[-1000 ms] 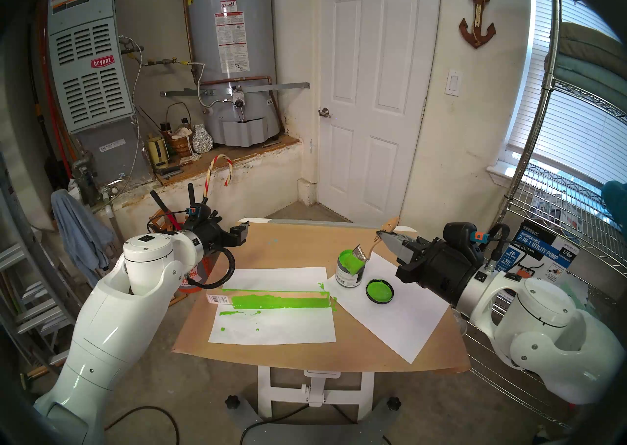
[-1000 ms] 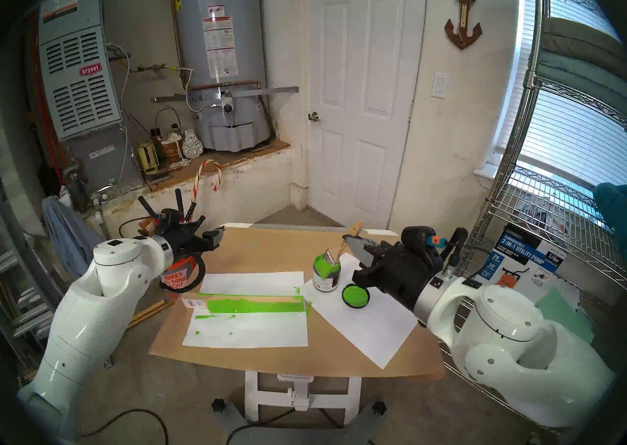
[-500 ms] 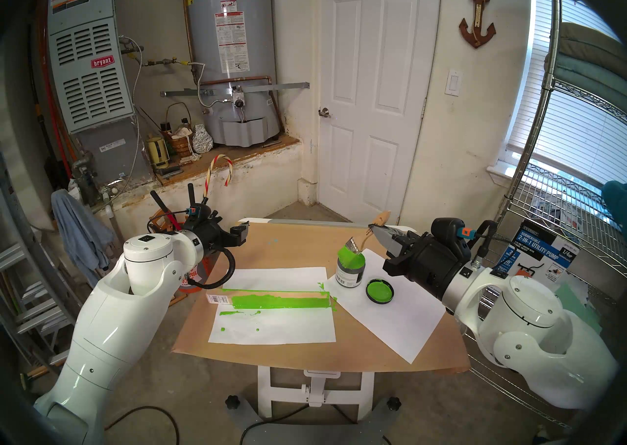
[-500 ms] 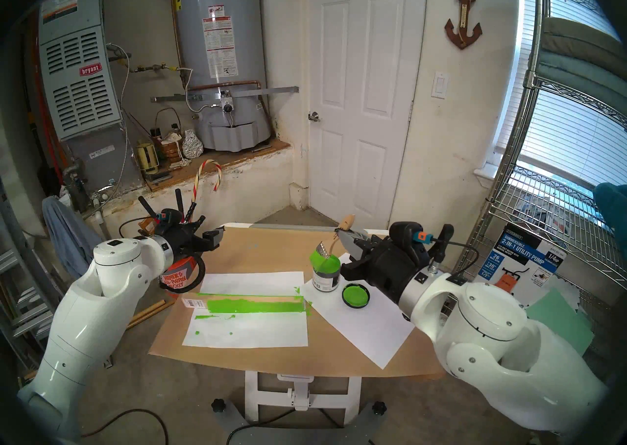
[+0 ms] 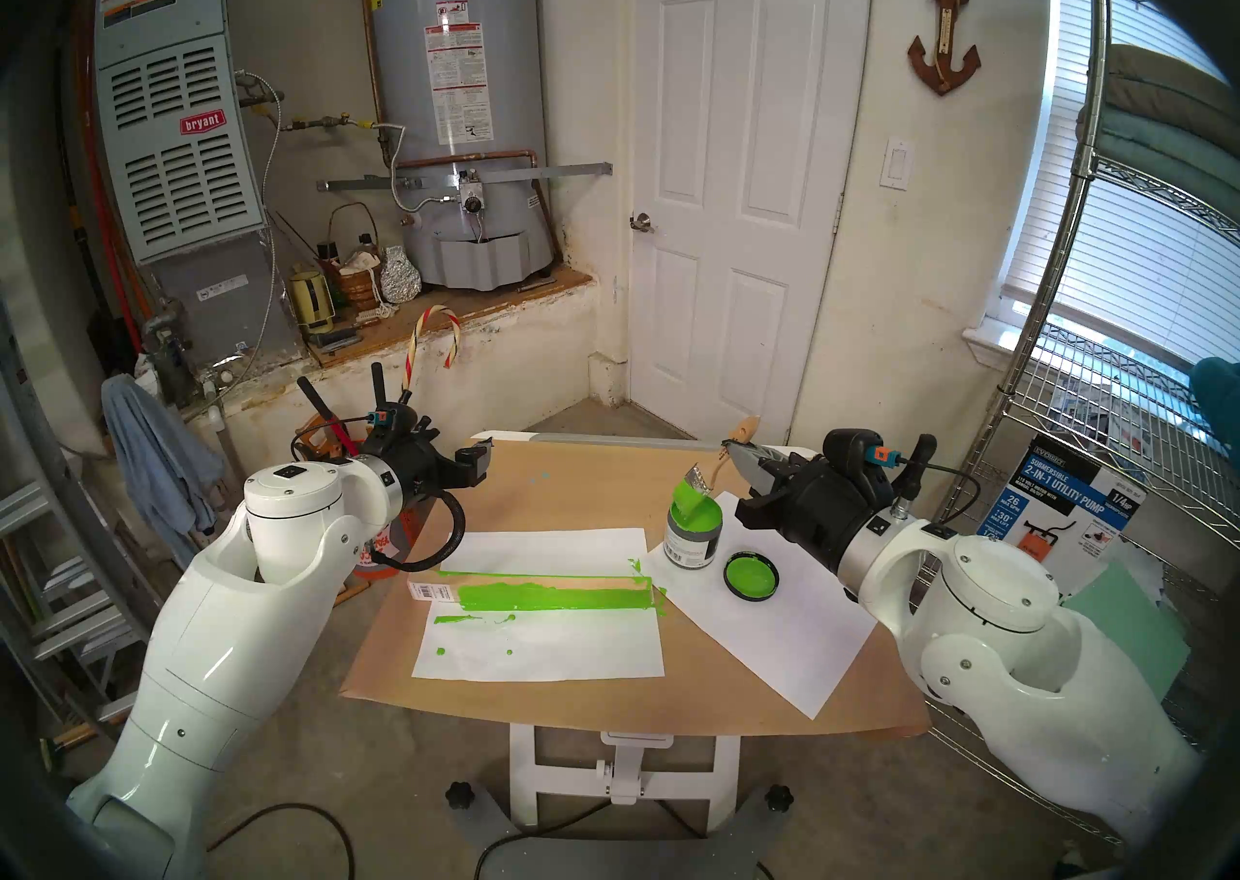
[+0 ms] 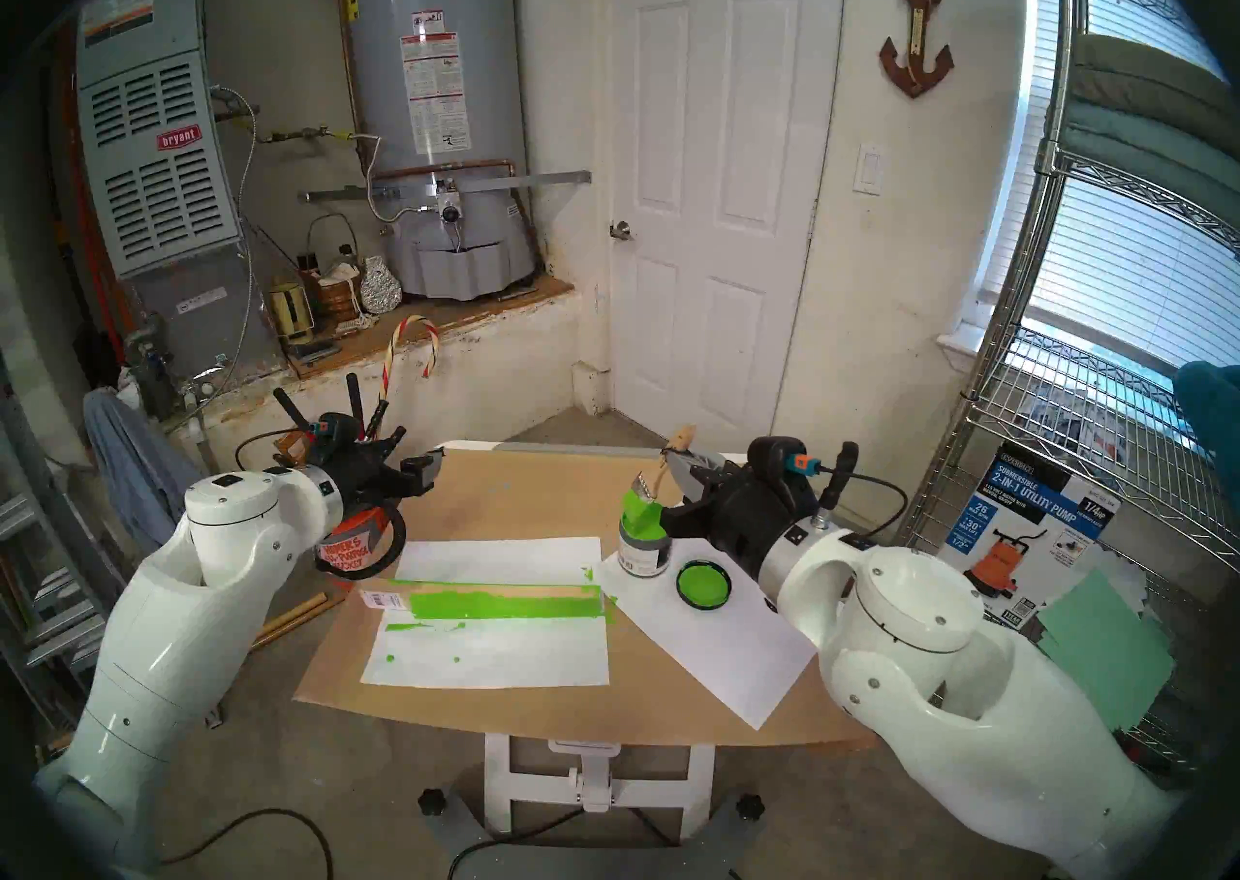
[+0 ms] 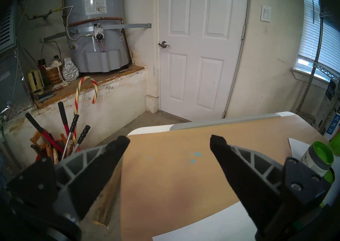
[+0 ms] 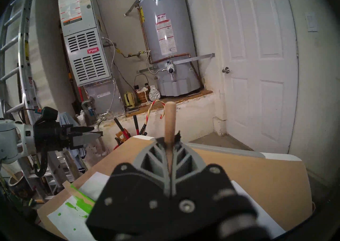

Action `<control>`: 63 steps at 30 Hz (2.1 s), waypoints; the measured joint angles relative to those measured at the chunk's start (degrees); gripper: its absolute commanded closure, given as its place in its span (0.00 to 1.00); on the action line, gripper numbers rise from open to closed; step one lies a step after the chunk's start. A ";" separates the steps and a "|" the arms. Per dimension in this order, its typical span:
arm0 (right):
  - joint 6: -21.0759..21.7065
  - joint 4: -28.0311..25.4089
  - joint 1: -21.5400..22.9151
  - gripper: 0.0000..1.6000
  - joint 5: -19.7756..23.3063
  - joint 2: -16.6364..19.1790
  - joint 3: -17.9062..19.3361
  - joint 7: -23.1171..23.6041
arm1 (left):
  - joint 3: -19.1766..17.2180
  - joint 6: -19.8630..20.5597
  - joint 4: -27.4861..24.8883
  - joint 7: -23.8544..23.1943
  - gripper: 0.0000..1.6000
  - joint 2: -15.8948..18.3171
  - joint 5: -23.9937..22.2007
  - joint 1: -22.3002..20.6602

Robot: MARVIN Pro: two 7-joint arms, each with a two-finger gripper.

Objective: Pick up brush, dip the brush into paint, and paint the wood

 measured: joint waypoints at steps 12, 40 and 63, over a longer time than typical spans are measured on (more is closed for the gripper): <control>4.08 5.71 6.79 1.00 -4.98 -6.59 -4.21 -1.46 | -0.02 0.00 -0.04 0.00 0.00 0.00 0.00 0.01; 2.68 4.63 3.57 1.00 -3.40 -4.95 -0.22 0.22 | -0.04 0.00 -0.07 0.01 0.00 0.00 -0.01 0.01; 0.92 4.67 -0.79 1.00 -4.47 -3.29 1.12 1.93 | -0.05 0.01 -0.07 0.01 0.00 0.00 -0.01 0.01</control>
